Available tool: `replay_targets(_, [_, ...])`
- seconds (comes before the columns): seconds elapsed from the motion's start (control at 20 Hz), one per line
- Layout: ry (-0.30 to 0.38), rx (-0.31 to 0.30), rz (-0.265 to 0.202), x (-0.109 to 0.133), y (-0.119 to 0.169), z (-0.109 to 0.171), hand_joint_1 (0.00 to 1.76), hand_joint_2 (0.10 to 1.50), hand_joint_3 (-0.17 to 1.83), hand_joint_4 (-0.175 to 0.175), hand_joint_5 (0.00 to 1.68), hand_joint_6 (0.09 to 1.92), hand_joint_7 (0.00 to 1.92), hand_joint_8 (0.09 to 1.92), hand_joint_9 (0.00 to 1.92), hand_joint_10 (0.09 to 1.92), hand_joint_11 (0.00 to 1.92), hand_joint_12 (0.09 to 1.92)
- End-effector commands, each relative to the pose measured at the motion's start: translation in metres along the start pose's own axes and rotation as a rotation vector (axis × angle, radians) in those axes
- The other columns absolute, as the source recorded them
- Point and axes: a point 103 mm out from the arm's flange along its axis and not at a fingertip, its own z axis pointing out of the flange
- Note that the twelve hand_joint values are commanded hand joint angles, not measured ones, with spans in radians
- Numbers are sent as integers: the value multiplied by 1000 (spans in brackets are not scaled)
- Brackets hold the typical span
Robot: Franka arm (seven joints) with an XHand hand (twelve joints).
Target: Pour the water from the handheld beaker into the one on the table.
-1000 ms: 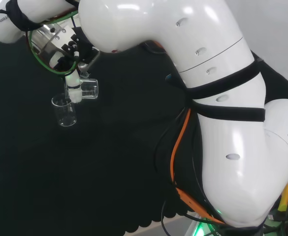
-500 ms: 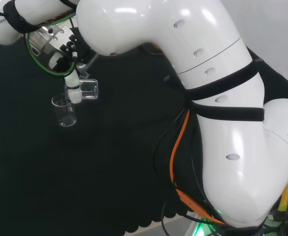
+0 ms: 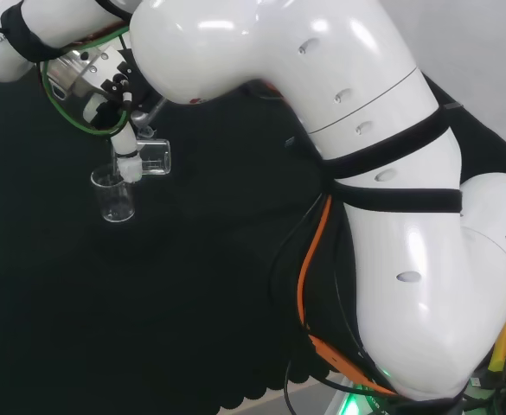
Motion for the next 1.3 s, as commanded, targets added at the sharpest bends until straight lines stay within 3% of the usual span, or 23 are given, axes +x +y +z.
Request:
replay_targets(0.05, [-7,8,3,1,0,-3,1134,585,909,69,1157,1002,1460,821,1343,850,1205,836])
replay_targets(1.3, [-51,41,25,3,-12,-18,1133,586,910,70,1153,1010,1455,831,1341,856,1206,837])
